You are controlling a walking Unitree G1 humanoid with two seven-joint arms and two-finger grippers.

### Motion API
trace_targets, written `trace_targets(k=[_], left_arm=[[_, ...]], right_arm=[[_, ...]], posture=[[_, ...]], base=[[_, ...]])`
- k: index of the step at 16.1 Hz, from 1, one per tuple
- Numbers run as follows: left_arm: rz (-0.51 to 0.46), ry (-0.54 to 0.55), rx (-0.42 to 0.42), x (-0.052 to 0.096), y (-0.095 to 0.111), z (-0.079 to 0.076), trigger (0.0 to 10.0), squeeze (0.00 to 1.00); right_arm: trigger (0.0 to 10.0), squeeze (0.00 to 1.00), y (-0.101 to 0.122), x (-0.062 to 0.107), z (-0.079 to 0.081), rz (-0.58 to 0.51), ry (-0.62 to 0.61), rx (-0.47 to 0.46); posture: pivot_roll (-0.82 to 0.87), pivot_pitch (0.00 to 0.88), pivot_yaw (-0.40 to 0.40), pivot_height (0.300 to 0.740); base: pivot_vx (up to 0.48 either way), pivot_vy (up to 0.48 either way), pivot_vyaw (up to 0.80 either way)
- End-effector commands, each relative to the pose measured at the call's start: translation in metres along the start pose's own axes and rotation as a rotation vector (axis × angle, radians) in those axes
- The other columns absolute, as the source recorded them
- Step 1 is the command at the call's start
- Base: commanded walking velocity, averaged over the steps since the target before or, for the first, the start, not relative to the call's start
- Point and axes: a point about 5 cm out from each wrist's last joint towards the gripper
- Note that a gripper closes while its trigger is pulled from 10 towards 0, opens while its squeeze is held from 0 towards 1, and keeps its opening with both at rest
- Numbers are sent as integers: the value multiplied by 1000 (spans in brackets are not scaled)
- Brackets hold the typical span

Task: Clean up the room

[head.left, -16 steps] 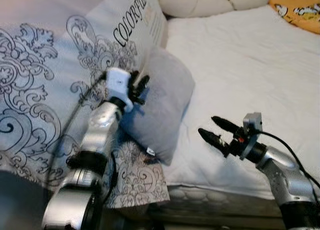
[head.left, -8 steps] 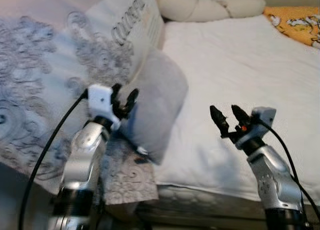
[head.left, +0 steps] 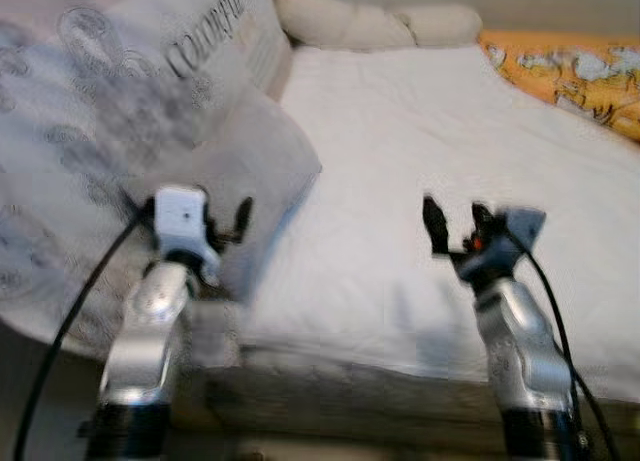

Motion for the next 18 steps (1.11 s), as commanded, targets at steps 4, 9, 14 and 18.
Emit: trace_targets(k=[4,9,14,18], left_arm=[[45,-8,2,-4,-7,1,10000,1000],[61,-3,37,-9,-11,0,10000,1000],[49,-4,43,-16,-5,-4,10000,1000],[48,18,39,-17,-5,2,10000,1000]], right_arm=[[10000,1000,-4,-5,2,1,-37,46],[10000,1000,2,-17,-2,62,-59,94],[10000,1000,11,-21,-12,44,-86,166],[10000,1000,-3,-18,-5,75,-67,104]], posture=[[-13,0,48,740],[-16,0,60,740],[4,0,46,740],[-1,0,43,740]], base=[[0,-480,0],[0,-480,0],[0,-480,0],[0,-480,531]])
Point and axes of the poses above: a point about 5 cm out from each wrist's last joint towards the gripper, its own x axis pointing back from the gripper into the wrist, its own y axis along the axis of the wrist's last joint, z = x × y, and after that the axes turned 13 degrees about -x, right-handed
